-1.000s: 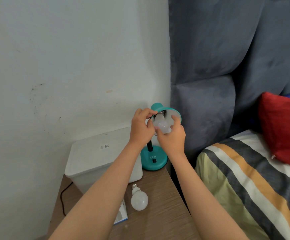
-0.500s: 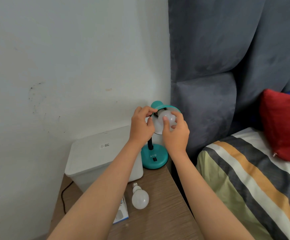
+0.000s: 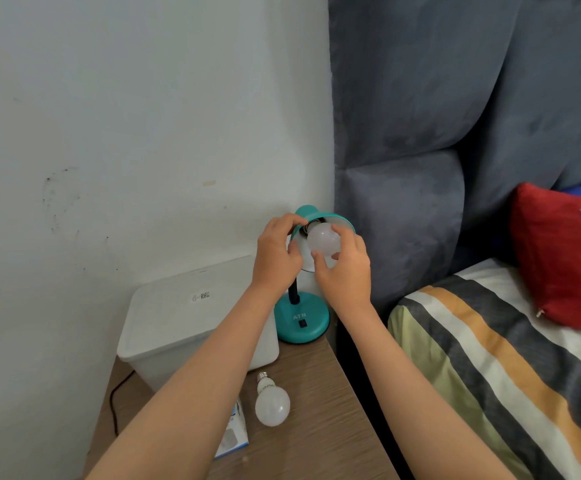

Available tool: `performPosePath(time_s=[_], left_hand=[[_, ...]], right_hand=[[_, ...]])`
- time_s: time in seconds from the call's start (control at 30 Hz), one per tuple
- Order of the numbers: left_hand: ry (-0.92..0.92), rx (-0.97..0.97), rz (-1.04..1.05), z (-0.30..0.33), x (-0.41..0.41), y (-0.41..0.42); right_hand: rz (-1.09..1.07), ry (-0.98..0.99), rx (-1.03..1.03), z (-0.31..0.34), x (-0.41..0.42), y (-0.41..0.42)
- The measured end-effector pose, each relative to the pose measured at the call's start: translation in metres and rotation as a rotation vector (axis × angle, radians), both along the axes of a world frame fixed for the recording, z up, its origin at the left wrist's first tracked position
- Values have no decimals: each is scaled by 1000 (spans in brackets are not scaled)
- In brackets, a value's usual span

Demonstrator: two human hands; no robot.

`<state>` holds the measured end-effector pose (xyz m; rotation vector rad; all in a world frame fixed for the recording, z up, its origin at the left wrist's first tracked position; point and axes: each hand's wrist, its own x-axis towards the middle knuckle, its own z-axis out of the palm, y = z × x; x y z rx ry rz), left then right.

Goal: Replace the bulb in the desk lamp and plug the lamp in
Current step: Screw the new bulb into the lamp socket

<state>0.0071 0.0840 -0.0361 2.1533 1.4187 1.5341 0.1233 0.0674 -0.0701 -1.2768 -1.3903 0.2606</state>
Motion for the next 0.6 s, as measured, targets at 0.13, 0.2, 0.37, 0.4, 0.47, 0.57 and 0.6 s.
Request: performPosePath(time_s=[0.13, 0.2, 0.37, 0.4, 0.47, 0.57, 0.6], left_hand=[[-23, 10, 1, 1, -3, -3], [-33, 12, -4, 1, -3, -4], [-32, 2, -11, 1, -3, -5], [-33, -1, -15, 1, -3, -5], [-36, -3, -24, 1, -3, -6], [-44, -3, -32, 0, -3, -6], [-49, -7, -35, 0, -2, -5]], right_hand=[[3, -2, 22, -6, -4, -2], [6, 67, 20, -8, -5, -3], [-8, 224, -56, -7, -6, 0], [-11, 214, -43, -7, -7, -1], [-15, 167, -5, -8, -9, -2], [-46, 196, -22, -7, -10, -2], [-55, 250, -47, -6, -11, -2]])
